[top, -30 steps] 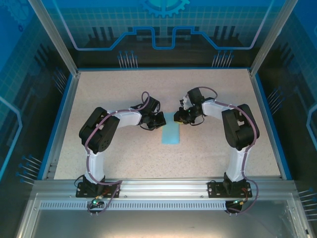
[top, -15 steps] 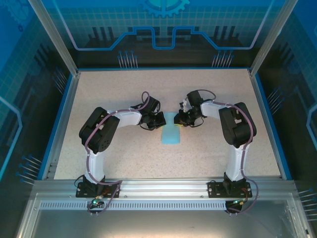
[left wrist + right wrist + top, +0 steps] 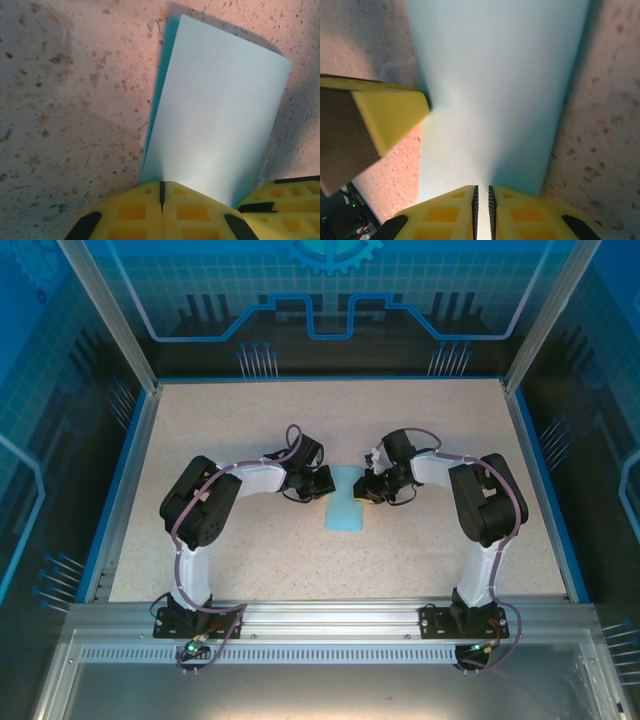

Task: Fold a paper plane with a square sheet of paper (pick it up from the middle)

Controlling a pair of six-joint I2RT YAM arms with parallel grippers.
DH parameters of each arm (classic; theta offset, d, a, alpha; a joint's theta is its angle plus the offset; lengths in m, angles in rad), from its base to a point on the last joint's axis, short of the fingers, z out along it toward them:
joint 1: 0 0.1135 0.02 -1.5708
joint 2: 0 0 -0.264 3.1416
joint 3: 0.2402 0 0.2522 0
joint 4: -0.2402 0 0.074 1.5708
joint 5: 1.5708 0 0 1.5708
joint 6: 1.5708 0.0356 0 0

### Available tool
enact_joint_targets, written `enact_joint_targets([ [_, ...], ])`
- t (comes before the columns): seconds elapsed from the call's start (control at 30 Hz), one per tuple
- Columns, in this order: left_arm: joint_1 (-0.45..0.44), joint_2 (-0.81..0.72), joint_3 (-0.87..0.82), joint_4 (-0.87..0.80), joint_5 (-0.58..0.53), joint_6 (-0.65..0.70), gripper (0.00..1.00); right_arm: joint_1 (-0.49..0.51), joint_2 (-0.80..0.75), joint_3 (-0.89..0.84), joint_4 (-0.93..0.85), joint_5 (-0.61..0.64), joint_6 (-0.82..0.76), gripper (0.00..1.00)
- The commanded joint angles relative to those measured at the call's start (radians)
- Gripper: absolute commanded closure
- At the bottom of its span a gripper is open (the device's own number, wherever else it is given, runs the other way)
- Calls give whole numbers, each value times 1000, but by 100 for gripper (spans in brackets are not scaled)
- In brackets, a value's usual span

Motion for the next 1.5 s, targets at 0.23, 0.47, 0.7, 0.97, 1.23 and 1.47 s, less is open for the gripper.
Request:
enact_joint_targets([
  [0.23, -12, 46, 10, -111, -17, -17, 100, 12, 7, -6, -69, 10, -39, 84],
  [0.47, -14, 44, 32, -119, -18, -13, 100, 46, -44, -25, -66, -37, -35, 84],
  [0.7, -17, 44, 30, -118, -21, -13, 100, 49, -9, -95, -48, 2, -19, 85],
  [0.97, -18, 43, 60, -135, -20, -4, 100, 51, -103, -132, -12, -46, 2, 85],
  [1.23, -19, 43, 64, -140, -23, -2, 100, 77, -80, -213, -13, -47, -7, 85],
  [1.47, -20, 38, 86, -148, -17, 0, 100, 79, -148, -187, -20, -15, 9, 85],
])
